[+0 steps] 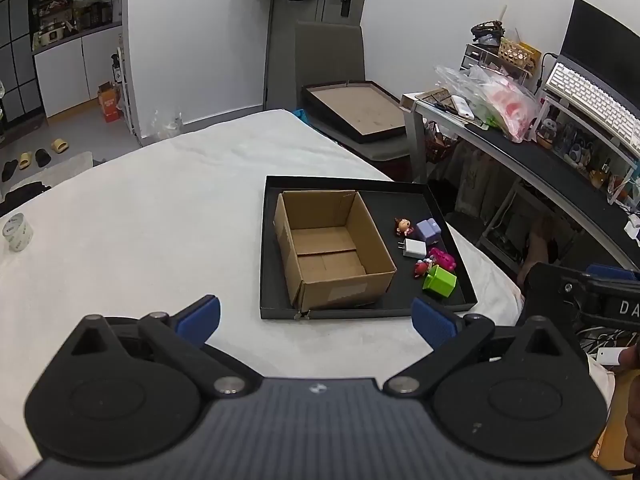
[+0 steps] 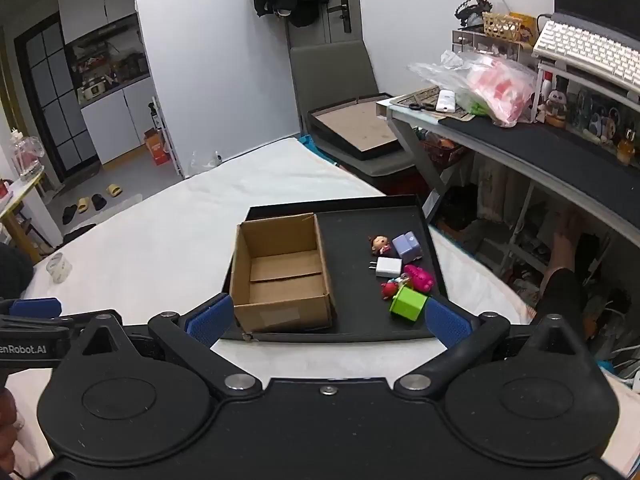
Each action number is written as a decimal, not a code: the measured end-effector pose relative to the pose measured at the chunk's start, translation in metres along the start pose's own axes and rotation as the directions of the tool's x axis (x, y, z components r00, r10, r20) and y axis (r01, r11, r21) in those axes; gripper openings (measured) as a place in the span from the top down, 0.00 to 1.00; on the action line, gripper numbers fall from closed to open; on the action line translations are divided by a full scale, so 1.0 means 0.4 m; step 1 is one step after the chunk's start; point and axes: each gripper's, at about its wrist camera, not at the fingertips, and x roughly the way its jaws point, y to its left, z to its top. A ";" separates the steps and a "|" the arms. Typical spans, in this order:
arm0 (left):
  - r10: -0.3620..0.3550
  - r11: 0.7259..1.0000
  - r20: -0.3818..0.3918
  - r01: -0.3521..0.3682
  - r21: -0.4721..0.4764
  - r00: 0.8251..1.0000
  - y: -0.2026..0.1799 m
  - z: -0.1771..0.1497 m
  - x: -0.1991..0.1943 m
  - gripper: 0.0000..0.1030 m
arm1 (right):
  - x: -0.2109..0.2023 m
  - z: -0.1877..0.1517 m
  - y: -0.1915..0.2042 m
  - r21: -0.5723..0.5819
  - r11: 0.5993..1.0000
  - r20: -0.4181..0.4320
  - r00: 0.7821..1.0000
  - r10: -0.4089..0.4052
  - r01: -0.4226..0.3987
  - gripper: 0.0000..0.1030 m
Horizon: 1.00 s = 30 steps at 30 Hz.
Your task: Organize rigid objects
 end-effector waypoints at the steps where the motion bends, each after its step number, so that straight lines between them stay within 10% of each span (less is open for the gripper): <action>1: 0.002 1.000 -0.002 -0.002 0.000 1.000 0.000 -0.001 0.000 0.02 | -0.002 0.000 -0.001 0.000 1.000 0.001 1.000 -0.001 0.001 0.00; 30: -0.002 1.000 -0.012 0.002 0.013 1.000 -0.010 -0.011 0.017 0.02 | 0.006 -0.015 -0.007 0.002 0.999 -0.005 0.999 -0.038 0.038 0.00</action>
